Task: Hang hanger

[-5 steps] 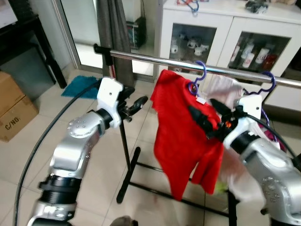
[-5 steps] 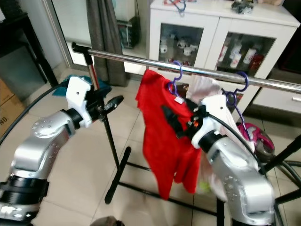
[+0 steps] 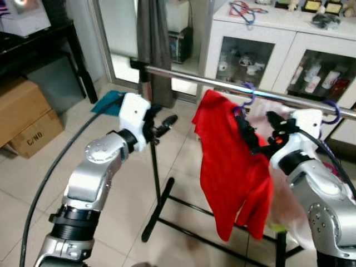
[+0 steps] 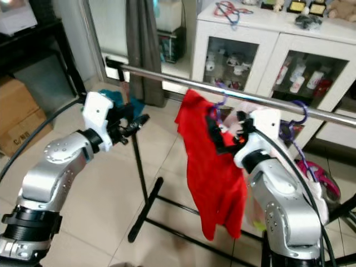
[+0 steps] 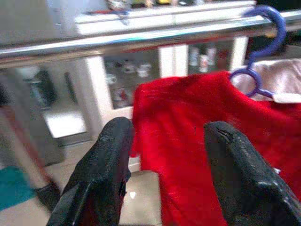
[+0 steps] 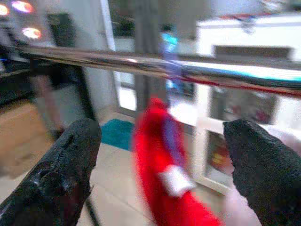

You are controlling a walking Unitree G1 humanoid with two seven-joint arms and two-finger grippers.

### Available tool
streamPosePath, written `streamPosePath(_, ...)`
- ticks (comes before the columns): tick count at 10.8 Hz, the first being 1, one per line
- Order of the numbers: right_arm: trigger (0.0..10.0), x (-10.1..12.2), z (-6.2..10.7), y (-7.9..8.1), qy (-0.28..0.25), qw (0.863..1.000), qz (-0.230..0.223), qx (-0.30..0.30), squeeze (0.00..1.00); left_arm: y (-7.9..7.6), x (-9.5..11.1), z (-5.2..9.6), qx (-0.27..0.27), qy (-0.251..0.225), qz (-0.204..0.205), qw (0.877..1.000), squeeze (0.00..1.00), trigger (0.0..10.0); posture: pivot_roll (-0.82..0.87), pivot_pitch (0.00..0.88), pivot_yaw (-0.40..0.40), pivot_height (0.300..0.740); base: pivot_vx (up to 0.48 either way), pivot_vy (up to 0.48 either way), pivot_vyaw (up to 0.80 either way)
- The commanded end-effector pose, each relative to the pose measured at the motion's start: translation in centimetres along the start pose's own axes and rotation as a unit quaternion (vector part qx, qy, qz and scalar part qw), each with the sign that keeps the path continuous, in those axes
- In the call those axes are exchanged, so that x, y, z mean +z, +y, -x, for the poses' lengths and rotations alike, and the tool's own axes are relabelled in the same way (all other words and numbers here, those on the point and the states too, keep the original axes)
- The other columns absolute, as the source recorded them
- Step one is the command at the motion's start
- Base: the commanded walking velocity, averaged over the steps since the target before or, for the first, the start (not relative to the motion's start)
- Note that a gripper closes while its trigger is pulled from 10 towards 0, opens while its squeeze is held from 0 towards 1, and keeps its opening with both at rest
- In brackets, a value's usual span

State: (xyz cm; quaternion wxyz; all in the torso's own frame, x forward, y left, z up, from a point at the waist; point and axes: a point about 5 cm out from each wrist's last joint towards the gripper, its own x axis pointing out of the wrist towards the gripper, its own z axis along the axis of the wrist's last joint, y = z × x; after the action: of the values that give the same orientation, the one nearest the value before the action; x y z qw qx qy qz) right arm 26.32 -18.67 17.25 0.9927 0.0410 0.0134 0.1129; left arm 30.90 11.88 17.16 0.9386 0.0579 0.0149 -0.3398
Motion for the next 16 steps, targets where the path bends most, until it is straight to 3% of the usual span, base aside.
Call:
streamPosePath(1,10.0,0.0,-0.2,-0.4,0.008,1.000,0.004,-0.014,1.00,0.0,-0.1,0.3,-0.010,0.009,-0.010,1.000,0.00,10.0,0.04,0.000,0.011,0.740,0.000,0.000,0.00)
streamPosePath(4,10.0,0.1,-0.9,-0.2,0.035,0.999,-0.017,0.026,1.00,0.2,-0.1,0.6,-0.060,0.016,-0.007,0.998,0.00,10.0,0.03,0.000,0.019,0.740,0.000,0.000,0.00)
streamPosePath(6,10.0,-0.1,-2.2,-0.6,0.054,0.998,-0.018,-0.006,1.00,0.3,-0.1,0.5,-0.090,0.025,-0.011,0.996,0.00,10.0,0.03,0.000,0.026,0.740,0.000,0.000,0.00)
streamPosePath(7,10.0,-0.1,-3.5,-0.9,0.065,0.998,-0.012,-0.023,1.00,0.0,-0.3,0.8,-0.136,0.039,-0.013,0.990,0.00,10.0,0.03,0.000,0.032,0.740,0.000,0.000,0.00)
streamPosePath(9,10.0,-0.1,-4.9,-1.4,0.076,0.997,-0.001,-0.031,1.00,-0.1,0.0,0.9,-0.160,0.037,-0.010,0.986,0.00,10.0,0.02,0.000,0.037,0.740,0.000,0.000,0.00)
streamPosePath(10,10.0,-0.2,-6.1,-1.6,0.080,0.996,-0.016,-0.035,0.34,-0.3,0.2,0.8,-0.178,0.033,-0.004,0.983,0.00,10.0,0.02,0.000,0.038,0.740,0.000,0.000,0.00)
streamPosePath(11,10.0,-0.2,-7.2,-1.5,0.084,0.996,-0.026,-0.033,0.00,-0.5,0.2,0.8,-0.194,0.033,-0.002,0.980,0.00,10.0,0.02,0.000,0.039,0.740,0.000,0.000,0.00)
streamPosePath(13,10.0,0.5,-9.0,-1.0,0.070,0.997,-0.037,-0.020,0.00,-0.4,0.3,0.7,-0.199,0.033,-0.003,0.979,0.00,10.0,0.02,0.000,0.038,0.740,0.000,0.000,0.00)
streamPosePath(16,10.0,0.9,-10.2,0.1,0.064,0.997,-0.026,0.024,0.00,-0.2,0.7,0.0,-0.196,0.031,0.001,0.980,0.00,10.0,0.02,0.000,0.031,0.740,0.000,0.000,0.00)
